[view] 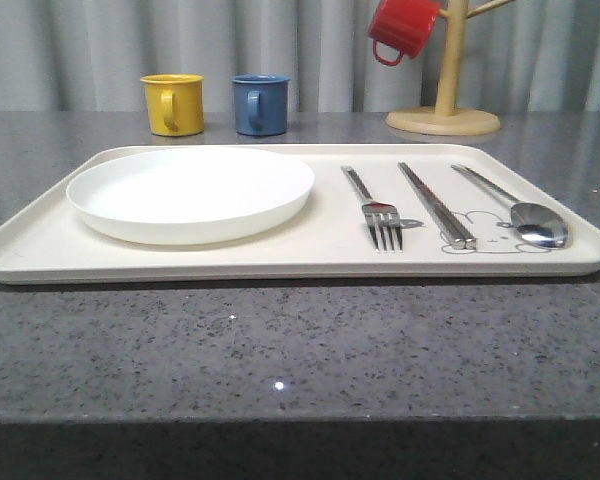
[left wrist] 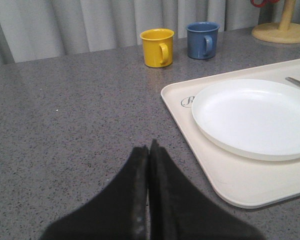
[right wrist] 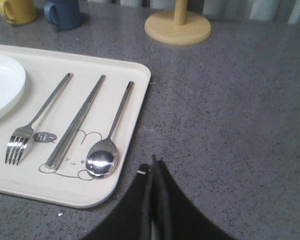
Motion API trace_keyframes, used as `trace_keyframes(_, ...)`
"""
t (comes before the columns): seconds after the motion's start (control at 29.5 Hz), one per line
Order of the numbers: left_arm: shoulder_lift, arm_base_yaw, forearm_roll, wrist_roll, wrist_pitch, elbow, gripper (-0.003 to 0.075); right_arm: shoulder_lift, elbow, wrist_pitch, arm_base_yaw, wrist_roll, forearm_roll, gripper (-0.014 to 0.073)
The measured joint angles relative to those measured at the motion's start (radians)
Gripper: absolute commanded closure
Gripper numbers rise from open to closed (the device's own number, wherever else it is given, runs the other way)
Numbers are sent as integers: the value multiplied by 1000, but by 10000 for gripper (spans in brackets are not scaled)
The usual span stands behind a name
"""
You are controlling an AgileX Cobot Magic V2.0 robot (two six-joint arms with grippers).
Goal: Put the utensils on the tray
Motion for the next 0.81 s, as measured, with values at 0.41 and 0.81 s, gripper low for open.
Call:
trace_keyframes(0.41,0,0,0,0,0,0,738,-205,79,-59,0,0,-2,662)
trace_keyframes(0.81,0,0,0,0,0,0,738,-205,79,-61,0,-2,-2,662)
